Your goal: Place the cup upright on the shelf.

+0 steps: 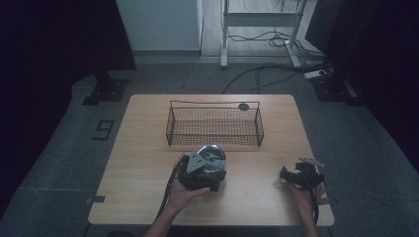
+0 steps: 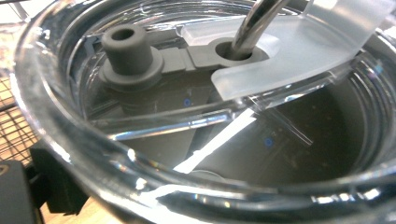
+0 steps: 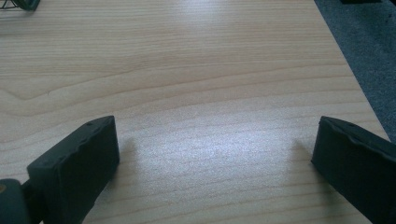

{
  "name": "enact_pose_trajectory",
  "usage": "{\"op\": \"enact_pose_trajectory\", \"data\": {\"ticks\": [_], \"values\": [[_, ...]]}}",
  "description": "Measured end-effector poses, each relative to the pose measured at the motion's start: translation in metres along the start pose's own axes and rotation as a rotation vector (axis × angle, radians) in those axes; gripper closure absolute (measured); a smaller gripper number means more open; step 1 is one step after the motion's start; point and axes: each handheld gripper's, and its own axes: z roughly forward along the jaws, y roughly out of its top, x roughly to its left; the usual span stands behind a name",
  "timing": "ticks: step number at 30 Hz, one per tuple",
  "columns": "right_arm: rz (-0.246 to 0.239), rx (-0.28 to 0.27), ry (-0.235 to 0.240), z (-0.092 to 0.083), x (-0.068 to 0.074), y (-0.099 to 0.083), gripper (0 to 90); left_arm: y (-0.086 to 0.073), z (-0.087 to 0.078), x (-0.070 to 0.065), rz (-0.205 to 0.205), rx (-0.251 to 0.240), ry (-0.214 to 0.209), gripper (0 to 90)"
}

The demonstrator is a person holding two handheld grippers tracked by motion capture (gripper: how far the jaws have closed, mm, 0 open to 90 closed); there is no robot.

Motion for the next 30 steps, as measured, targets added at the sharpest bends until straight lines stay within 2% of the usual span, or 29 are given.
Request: {"op": "enact_pose_trajectory", "data": {"ticks": [3, 15, 30], "values": [[0.0, 0.0, 0.0, 0.0, 0.0, 0.0, 0.7, 0.005, -0.004, 0.008, -0.032, -0.001, 0.012, 4.1], [0.0, 0.0, 0.0, 0.0, 0.0, 0.0, 0.7, 0.014, -0.013, 0.024, -0.052, -0.017, 0.043, 4.1], [0.001, -0.001, 0.0, 0.0, 0.0, 0.0, 0.7, 0.023, -0.018, 0.033, -0.076, -0.024, 0.048, 4.1]]}}
